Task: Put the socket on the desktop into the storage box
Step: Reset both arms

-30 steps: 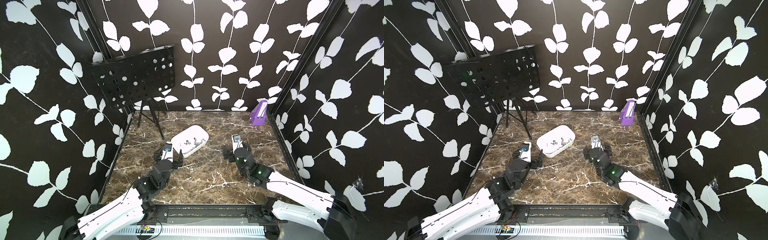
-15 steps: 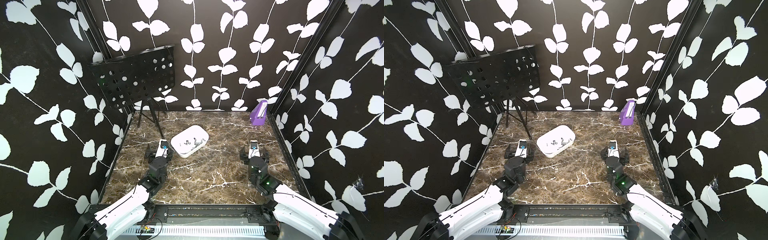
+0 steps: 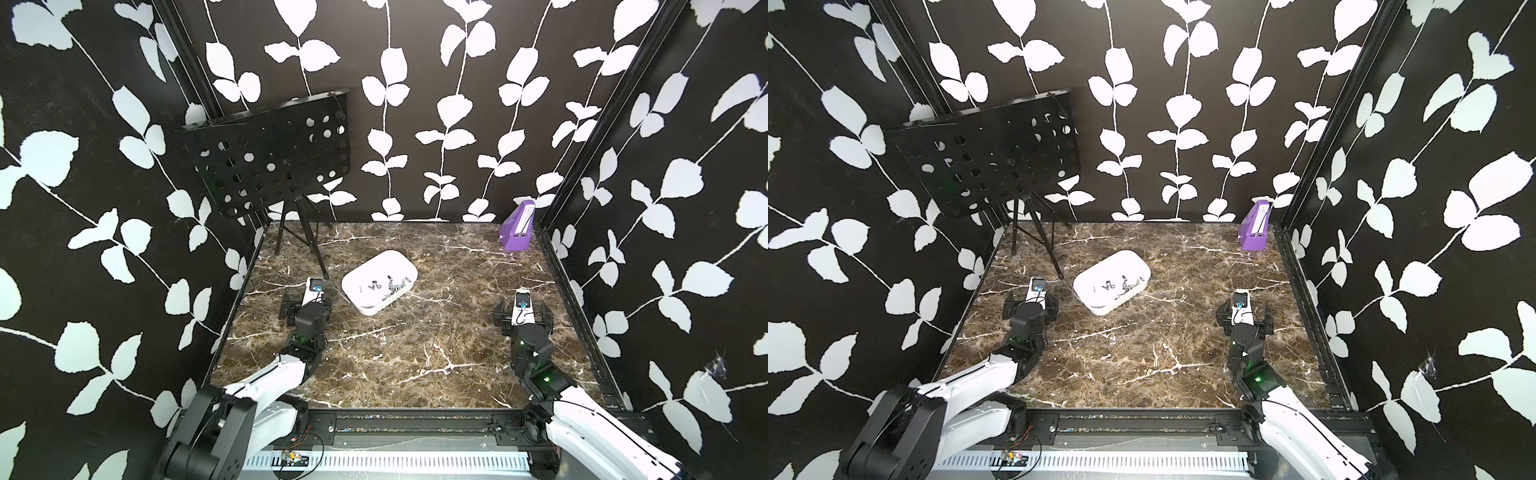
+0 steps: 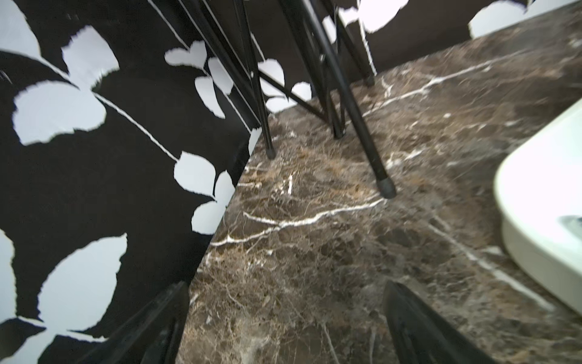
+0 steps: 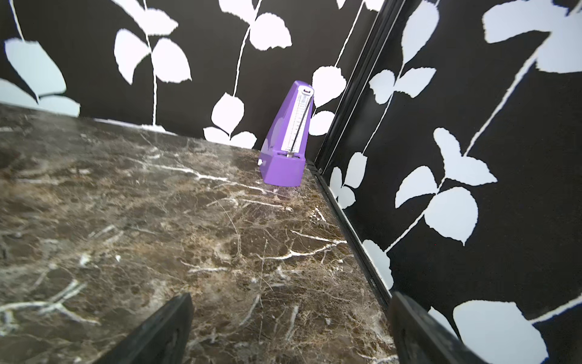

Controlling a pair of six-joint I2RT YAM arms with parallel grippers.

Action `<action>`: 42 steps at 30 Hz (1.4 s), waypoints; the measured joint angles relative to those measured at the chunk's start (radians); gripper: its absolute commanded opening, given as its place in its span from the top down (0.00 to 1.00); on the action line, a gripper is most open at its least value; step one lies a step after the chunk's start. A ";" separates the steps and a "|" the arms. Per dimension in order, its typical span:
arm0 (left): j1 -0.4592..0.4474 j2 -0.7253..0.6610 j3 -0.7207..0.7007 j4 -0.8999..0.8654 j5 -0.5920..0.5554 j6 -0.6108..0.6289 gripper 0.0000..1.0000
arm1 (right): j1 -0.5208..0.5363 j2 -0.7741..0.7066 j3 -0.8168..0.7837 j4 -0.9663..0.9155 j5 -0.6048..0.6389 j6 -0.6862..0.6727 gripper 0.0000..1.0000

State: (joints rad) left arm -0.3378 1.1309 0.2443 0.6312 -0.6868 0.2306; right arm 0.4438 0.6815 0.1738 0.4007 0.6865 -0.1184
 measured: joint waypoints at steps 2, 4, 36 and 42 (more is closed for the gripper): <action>0.010 0.030 0.000 0.014 0.008 -0.004 0.01 | -0.030 0.038 0.000 0.007 -0.020 -0.006 0.00; 0.015 0.054 0.000 0.027 0.013 -0.005 0.01 | -0.061 0.089 0.000 0.012 -0.047 -0.006 0.00; 0.194 0.380 0.139 0.272 0.305 -0.092 0.01 | -0.320 0.630 0.121 0.304 -0.443 0.056 0.00; 0.224 0.382 0.180 0.205 0.346 -0.119 0.01 | -0.357 0.745 0.174 0.355 -0.508 0.058 0.00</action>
State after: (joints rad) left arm -0.1139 1.5127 0.4244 0.8364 -0.3405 0.1120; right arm 0.0872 1.4265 0.3473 0.7559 0.1783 -0.0601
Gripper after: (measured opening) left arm 0.989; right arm 0.997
